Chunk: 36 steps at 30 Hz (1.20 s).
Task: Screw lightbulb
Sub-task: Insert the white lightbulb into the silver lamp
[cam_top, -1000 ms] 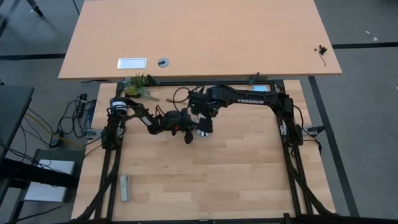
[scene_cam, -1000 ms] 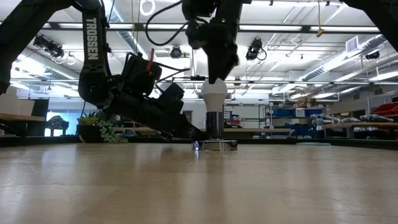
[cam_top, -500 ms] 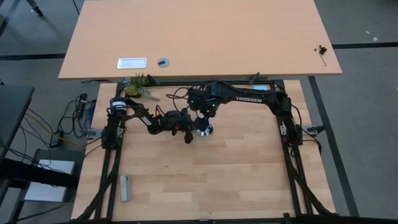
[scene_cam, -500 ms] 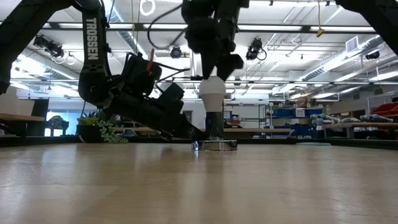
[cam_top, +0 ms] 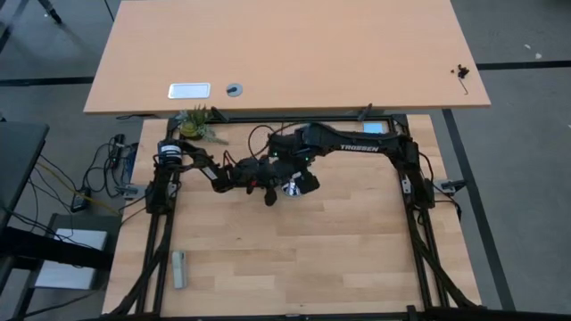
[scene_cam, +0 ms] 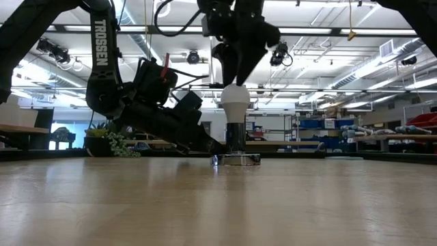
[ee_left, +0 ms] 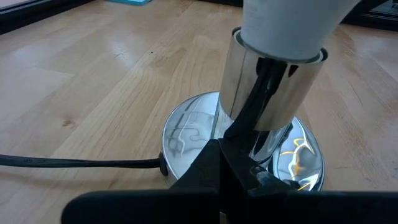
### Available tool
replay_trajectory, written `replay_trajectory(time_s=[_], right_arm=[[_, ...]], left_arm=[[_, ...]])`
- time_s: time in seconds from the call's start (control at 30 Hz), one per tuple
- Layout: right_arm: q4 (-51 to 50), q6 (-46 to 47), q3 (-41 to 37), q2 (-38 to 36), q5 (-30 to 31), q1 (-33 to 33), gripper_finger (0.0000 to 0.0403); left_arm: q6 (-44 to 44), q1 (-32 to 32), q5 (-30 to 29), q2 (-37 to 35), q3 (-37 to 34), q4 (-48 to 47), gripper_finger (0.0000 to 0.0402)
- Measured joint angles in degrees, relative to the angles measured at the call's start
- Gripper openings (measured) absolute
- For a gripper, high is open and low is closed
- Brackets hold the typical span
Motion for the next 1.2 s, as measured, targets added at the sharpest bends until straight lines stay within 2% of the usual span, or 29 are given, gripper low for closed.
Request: replay_trajectory(time_s=[0.2, 0.33, 0.47, 0.57, 0.67, 0.77, 0.87, 0.97, 1.2], right_arm=[[3.2, -4.4, -3.6, -0.1, 4.1, 1.7, 0.0293], [3.9, 1.1, -3.9, -0.2, 5.7, 1.6, 0.0283], [3.9, 16.8, -3.9, -0.3, 5.8, 0.2, 0.0266], [3.4, 38.4, -3.8, -0.3, 5.4, -1.3, 0.0255], [2.1, 55.2, -3.7, -0.6, 0.3, -2.9, 0.0251], [2.3, 61.4, -3.7, -0.6, -5.5, -3.8, 0.0254], [3.2, 62.3, -3.5, -0.4, -8.9, -4.2, 0.0259], [3.0, 56.6, -2.1, -0.1, -9.3, -4.1, 0.0266], [1.8, 28.3, 2.4, -0.1, -7.6, -3.6, 0.0279]], left_arm=[[0.0, 0.0, 0.0, 0.0, 0.0, 0.0, 0.0000], [0.0, 0.0, 0.0, 0.0, 0.0, 0.0, 0.0000], [0.0, 0.0, 0.0, 0.0, 0.0, 0.0, 0.0000], [0.0, 0.0, 0.0, 0.0, 0.0, 0.0, 0.0000], [0.0, 0.0, 0.0, 0.0, 0.0, 0.0, 0.0000], [0.0, 0.0, 0.0, 0.0, 0.0, 0.0, 0.0000], [-0.1, 0.0, 0.0, 0.0, 0.0, 0.0, 0.0000], [-0.1, 0.0, 0.0, 0.0, 0.0, 0.0, 0.0000], [-0.1, 0.0, 0.0, 0.0, 0.0, 0.0, 0.0000]])
